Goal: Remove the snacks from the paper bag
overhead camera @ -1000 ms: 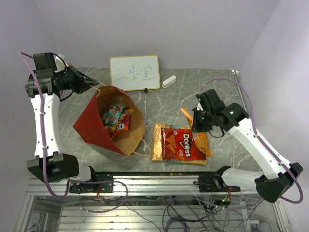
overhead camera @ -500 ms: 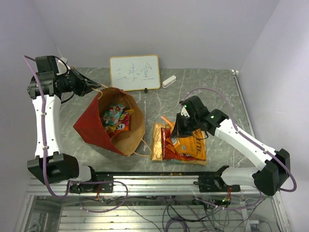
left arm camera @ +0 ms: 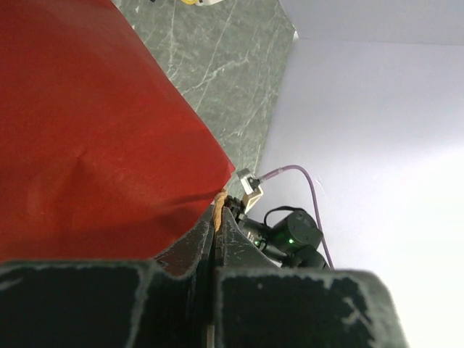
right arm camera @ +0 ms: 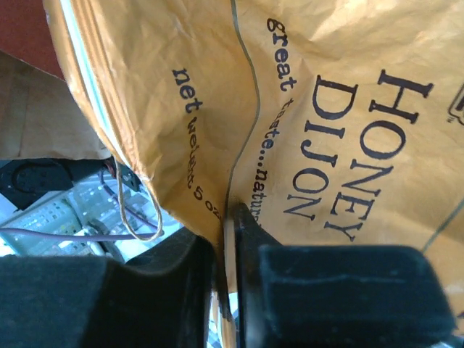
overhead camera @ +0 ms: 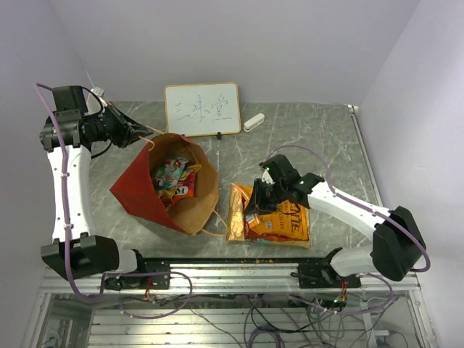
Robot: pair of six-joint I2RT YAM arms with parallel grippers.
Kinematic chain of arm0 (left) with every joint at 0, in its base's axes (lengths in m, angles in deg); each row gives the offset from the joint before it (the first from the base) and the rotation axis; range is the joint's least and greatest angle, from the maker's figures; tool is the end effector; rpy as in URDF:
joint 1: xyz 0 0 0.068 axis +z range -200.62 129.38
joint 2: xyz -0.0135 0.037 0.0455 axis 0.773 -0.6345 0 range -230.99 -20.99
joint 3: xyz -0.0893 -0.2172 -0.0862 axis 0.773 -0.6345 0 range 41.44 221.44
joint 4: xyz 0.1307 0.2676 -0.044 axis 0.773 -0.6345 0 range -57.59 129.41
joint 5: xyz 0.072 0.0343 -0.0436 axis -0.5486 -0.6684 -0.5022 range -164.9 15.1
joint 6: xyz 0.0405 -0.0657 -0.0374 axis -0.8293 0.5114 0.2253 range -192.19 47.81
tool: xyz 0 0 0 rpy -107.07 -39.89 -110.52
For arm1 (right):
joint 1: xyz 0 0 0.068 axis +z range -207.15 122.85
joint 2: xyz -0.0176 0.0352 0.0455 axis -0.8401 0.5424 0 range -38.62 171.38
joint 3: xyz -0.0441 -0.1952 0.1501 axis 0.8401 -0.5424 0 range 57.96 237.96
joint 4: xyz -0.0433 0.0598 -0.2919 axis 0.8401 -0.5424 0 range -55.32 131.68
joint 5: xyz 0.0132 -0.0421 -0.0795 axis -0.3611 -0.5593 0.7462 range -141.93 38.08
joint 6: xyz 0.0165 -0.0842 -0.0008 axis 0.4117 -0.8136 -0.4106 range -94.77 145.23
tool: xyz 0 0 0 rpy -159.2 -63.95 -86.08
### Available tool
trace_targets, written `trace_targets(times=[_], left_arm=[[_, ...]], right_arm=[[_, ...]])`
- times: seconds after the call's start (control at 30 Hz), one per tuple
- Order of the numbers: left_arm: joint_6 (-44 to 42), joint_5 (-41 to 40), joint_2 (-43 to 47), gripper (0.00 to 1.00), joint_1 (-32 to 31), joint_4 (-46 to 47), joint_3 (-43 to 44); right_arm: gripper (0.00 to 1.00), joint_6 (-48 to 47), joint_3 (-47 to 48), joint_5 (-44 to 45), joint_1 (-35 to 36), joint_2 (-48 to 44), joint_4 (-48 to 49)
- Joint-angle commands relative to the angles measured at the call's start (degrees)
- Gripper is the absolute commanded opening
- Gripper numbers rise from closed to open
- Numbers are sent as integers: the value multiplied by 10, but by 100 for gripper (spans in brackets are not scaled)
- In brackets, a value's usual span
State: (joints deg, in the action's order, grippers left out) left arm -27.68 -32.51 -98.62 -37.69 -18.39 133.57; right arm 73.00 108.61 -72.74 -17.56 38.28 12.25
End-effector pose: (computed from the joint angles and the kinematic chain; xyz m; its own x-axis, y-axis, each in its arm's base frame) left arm 0.3289 0.0232 0.3894 -0.6960 -0.6911 -0.1949 -0.2454 0.4840 -0.8400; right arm 0.2379 0.2316 0.1552 -0.9832 0.0849 -0.1616 -0.0329 0.7880 0.6148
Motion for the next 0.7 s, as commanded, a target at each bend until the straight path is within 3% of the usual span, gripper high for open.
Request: trace_targets(times=[0.0, 0.17, 0.47, 0.57, 0.67], left_arm=[[-22, 31, 29, 7, 10, -16, -11], [-25, 36, 52, 7, 9, -22, -31], [-17, 36, 71, 7, 9, -14, -45], [-8, 39, 75, 7, 9, -1, -54], [-6, 37, 75, 7, 10, 6, -54]], right_arm=[[23, -7, -21, -39, 4, 13, 82], [44, -19, -35, -65, 9, 30, 120], [69, -25, -59, -90, 13, 57, 163], [73, -43, -58, -94, 13, 61, 161], [75, -90, -10, -68, 14, 40, 98]])
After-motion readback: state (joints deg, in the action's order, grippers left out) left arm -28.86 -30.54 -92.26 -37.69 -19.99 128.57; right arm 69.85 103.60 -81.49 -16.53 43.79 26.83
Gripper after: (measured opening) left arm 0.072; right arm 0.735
